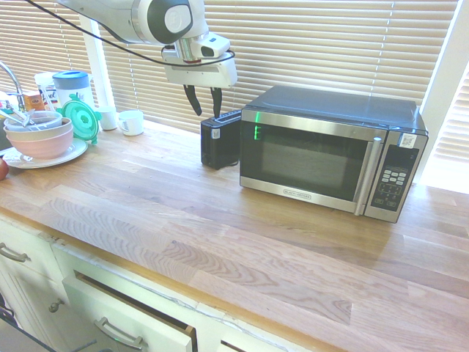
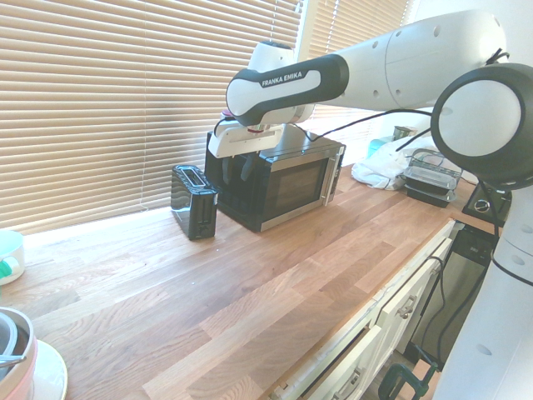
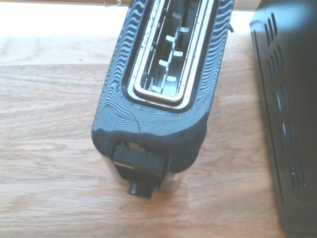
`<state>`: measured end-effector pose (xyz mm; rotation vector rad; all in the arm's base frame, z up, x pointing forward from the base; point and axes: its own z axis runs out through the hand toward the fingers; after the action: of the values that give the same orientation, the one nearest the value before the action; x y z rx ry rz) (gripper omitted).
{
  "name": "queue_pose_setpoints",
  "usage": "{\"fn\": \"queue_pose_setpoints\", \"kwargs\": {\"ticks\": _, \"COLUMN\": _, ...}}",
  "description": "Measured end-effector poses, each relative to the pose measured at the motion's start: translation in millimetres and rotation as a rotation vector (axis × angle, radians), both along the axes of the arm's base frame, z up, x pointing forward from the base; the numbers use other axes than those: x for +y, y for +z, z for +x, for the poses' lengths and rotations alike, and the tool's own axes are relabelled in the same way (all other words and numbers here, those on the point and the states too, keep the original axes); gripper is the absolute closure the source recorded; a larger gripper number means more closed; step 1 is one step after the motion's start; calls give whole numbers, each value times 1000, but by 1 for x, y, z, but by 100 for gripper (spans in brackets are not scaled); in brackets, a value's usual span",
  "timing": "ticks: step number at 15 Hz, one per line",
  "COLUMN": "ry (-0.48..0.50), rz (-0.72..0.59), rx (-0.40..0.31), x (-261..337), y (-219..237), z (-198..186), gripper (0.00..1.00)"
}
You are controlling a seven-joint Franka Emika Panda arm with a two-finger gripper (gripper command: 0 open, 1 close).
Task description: Press the toaster
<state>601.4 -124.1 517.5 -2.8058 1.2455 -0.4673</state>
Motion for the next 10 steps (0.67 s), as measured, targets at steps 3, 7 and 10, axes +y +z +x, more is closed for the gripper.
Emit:
{"fn": "queue_pose_setpoints", "kwargs": {"ticks": 3, "ry": 8, "rz": 0, "rx": 0, "x": 5, "y": 0, "z": 1, "gripper": 100}}
{"fn": "queue_pose_setpoints", "kwargs": {"ticks": 7, "ry": 25, "rz": 3, "rx": -1, "x": 24, "y": 0, "z": 4, "gripper": 100}}
{"fn": "queue_pose_setpoints", "kwargs": {"ticks": 10, "ry": 27, "rz": 6, "rx": -9, "x": 36, "y": 1, "z": 8, "gripper": 100}}
